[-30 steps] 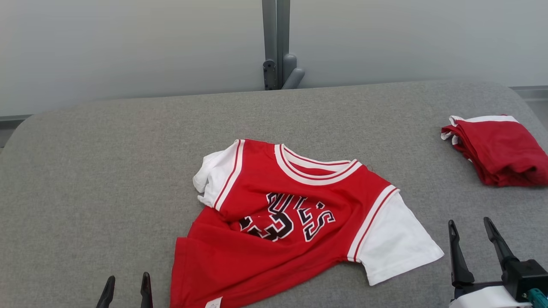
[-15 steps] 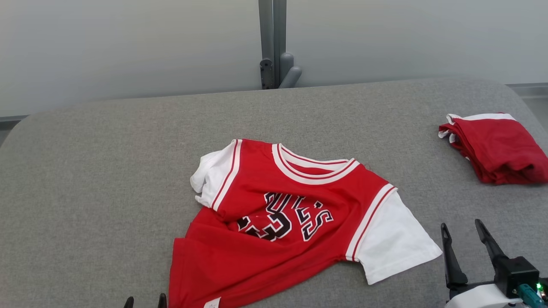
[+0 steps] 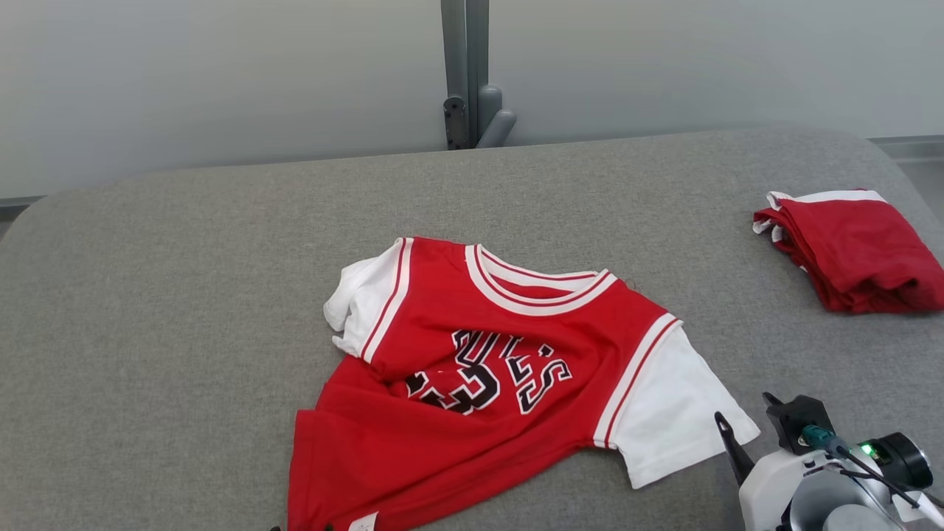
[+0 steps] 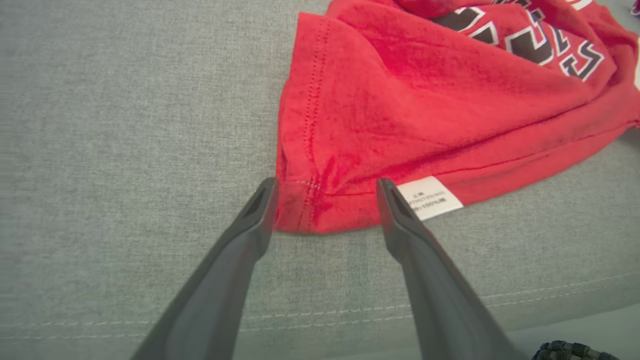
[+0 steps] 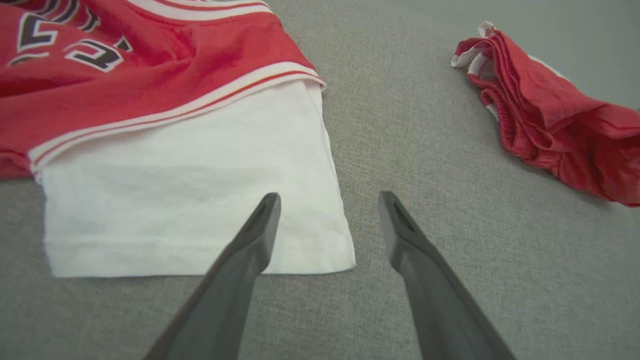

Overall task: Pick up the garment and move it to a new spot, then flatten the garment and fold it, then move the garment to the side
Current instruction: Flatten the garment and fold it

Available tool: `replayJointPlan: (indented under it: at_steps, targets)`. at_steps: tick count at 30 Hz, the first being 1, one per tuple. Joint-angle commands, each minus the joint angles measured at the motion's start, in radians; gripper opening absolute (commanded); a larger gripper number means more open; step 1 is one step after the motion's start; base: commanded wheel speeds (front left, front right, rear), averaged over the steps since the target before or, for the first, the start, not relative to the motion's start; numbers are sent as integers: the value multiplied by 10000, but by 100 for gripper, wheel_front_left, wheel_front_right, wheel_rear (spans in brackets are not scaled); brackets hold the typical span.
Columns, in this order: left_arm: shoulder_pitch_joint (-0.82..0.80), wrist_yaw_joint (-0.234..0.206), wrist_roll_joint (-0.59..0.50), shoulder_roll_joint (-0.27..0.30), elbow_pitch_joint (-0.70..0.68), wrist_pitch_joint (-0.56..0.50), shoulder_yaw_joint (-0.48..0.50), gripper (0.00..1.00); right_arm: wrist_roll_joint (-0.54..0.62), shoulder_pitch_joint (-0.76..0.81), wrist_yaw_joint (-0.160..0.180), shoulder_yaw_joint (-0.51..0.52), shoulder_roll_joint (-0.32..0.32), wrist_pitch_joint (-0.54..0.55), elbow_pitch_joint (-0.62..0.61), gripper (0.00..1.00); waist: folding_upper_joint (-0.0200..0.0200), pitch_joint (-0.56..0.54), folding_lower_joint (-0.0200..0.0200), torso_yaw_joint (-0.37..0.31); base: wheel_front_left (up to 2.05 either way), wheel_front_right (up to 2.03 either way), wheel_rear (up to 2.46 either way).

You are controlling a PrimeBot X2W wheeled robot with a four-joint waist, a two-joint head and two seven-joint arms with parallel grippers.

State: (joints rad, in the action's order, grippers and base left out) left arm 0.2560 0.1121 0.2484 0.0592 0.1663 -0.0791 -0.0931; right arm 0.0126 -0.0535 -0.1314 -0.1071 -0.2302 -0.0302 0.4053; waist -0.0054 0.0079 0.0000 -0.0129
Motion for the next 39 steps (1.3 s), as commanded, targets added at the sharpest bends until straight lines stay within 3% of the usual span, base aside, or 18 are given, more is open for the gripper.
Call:
replayJointPlan:
  at_steps: [1,8,18,19,20,21,26,28,31,32,33,34,35,39]
  targets:
    - [114,-76,76,55,-54,-115,66,100,60,-242,17,-62,-145,85,134,100,54,10,0,15,0,0,0]
    - [59,-61,355,72,-365,-538,-47,100,66,-810,15,-281,-381,137,1027,100,54,123,0,109,0,0,0]
    - [-392,0,463,183,-22,-625,-192,100,-18,-1622,17,-830,-233,-149,2425,100,54,340,0,26,0,0,0]
    - [-447,2,488,213,40,-621,-194,95,-4,-1724,15,-895,-201,-176,2570,100,54,355,0,7,0,0,0]
    - [-494,3,502,252,113,-626,-199,79,5,-1844,15,-944,-167,-195,2715,100,54,372,0,-11,0,0,0]
    - [-529,3,512,277,163,-622,-207,55,-11,-1936,15,-995,-144,-239,2855,100,54,394,0,-24,0,0,0]
    - [-722,3,586,313,422,-545,-248,28,-86,-2294,15,-1154,-7,-495,3546,100,54,480,0,-3,0,0,0]
    - [-771,18,618,338,532,-527,-281,5,-110,-2373,15,-1189,43,-583,3812,100,54,502,0,17,0,0,0]
    - [-884,28,721,364,704,-450,-325,0,-236,-2503,15,-1287,163,-668,4392,100,54,525,0,7,0,0,0]
    - [-876,35,755,372,741,-443,-342,0,-321,-2527,14,-1358,216,-634,4559,51,54,523,0,0,0,0,0]
    - [-876,35,755,372,741,-443,-342,0,-321,-2527,14,-1358,216,-634,4559,51,54,523,0,0,0,0,0]
    - [-864,47,774,392,776,-469,-377,0,-439,-2574,6,-1411,252,-647,4717,13,54,525,0,-11,0,0,0]
    - [-867,62,890,379,786,-447,-370,0,-538,-2612,6,-1488,282,-693,4858,0,54,528,0,-16,0,0,0]
    - [-912,82,1303,346,687,-485,-251,0,-1101,-2751,20,-1459,286,-1011,5219,0,54,511,0,8,0,0,0]
